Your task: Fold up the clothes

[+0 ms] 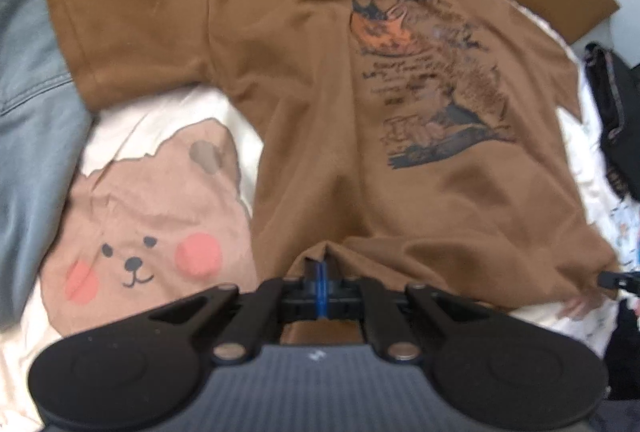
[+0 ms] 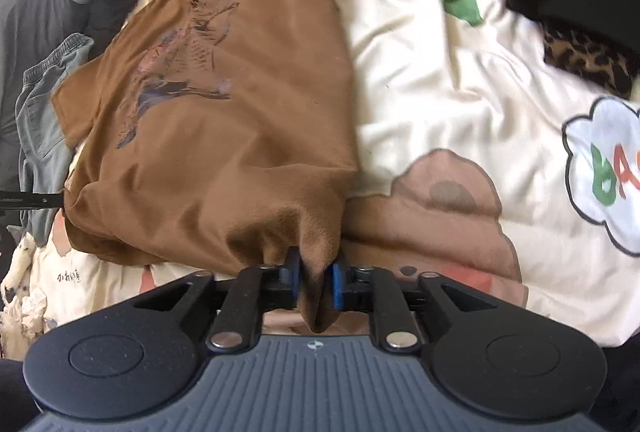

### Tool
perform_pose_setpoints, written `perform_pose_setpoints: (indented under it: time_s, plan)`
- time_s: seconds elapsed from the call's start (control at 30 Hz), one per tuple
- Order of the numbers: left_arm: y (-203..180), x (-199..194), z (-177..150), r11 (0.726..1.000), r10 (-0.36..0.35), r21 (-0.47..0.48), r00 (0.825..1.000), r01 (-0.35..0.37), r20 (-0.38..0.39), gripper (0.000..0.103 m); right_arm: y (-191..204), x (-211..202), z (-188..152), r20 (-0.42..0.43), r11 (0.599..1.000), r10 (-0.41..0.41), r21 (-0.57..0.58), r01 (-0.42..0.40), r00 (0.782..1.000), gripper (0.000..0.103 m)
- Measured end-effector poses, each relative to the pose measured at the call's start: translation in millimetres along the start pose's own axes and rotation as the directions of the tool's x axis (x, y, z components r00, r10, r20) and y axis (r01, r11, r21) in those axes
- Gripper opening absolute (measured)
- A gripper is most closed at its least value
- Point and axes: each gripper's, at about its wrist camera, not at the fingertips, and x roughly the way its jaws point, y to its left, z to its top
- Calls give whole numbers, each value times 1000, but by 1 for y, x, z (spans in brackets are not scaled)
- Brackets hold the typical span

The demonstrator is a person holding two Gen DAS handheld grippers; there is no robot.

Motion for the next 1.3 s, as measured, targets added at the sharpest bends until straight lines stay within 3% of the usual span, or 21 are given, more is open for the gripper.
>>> perform_pose_setpoints:
  time_s: [0.07, 0.3, 0.4, 0.5, 0.77, 0.97, 1.03, 1.23, 1.3]
  plan:
    - [4, 5, -1, 1000, 20, -3, 1000, -20, -6, 0, -5, -2, -4, 3, 1000, 5, 15, -5, 1000, 43]
    - [26, -7, -9, 993, 114, -22, 993, -113, 21, 0, -25, -14, -13, 60, 994, 40, 95, -45, 997, 43]
    - [37, -19, -10, 988, 145, -63, 988, -142, 51, 0, -29, -7, -18, 57, 992, 22, 119, -29, 998, 43]
    - [36, -22, -5, 984, 180, -31, 982, -178, 64, 0, -30, 7, -22, 49, 991, 28, 131, -35, 998, 44]
    - [35, -11, 10, 969, 243, 18, 967, -245, 71, 0, -21, 31, -34, 66, 994, 38, 101, -44, 997, 44]
    - [28, 10, 13, 956, 290, 45, 957, -290, 19, 1, 1, 35, -38, 71, 997, 76, 28, -78, 995, 41]
    - [22, 11, 12, 953, 297, 65, 955, -297, 3, 6, 7, 33, -41, 77, 994, 104, 22, -106, 992, 38]
    - [3, 2, 3, 943, 302, 158, 953, -293, -37, 22, 10, 18, -44, 146, 981, 170, 67, -181, 975, 15]
    - [0, -4, 2, 931, 331, 178, 943, -320, -39, 35, 14, 13, -44, 170, 978, 182, 67, -196, 968, 15]
